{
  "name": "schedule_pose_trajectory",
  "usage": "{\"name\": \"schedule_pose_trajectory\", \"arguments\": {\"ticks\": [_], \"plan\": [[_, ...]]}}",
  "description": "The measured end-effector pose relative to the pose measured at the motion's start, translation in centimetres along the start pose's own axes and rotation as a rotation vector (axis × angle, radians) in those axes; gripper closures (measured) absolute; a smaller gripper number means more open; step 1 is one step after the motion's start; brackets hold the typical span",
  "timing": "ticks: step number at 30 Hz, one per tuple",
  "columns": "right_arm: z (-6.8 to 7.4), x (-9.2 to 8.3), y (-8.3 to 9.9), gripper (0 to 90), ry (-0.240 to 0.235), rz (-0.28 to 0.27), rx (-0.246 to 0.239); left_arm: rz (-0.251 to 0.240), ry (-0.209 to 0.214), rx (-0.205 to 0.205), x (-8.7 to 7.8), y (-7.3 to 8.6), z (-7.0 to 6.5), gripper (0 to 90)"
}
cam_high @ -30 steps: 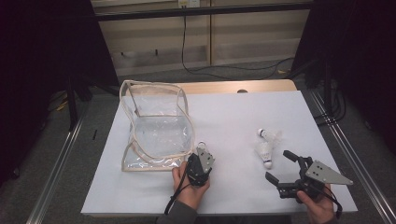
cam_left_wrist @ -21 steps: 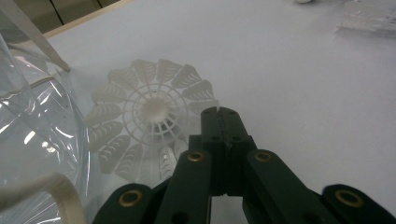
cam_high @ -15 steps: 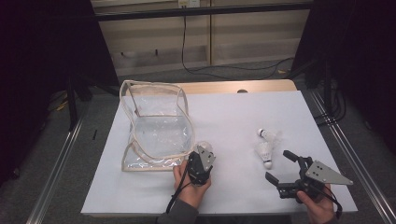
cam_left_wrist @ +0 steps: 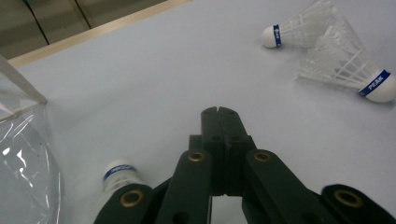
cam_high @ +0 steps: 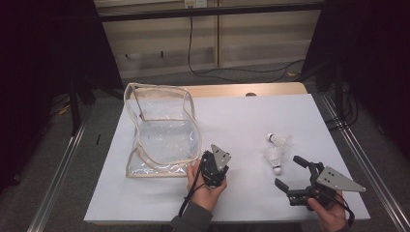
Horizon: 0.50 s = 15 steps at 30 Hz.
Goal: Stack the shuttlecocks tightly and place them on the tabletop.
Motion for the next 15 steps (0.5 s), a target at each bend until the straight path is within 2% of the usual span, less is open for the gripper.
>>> {"name": "schedule_pose_trajectory", "arguments": {"ticks": [7,15], "plan": [[0.0,0.0,0.0,0.5,-0.002,-0.002,0.003,-0.005,0.017,-0.006,0.4,-1.6,-0.3,90.0],[0.0,-0.1,0.0,0.5,-0.002,-0.003,0.003,-0.01,0.022,-0.009,1.2,-2.8,-0.4,90.0]]}}
Point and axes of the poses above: each handheld gripper's, and its own axes: x roughly forward along the jaws, y roughly out of its underside, z roughly to its left, the point moved 1 cm from there along x, roughly forward along the jaws, and after that the axes turned 5 degrees about -y, right-handed, at the moved point
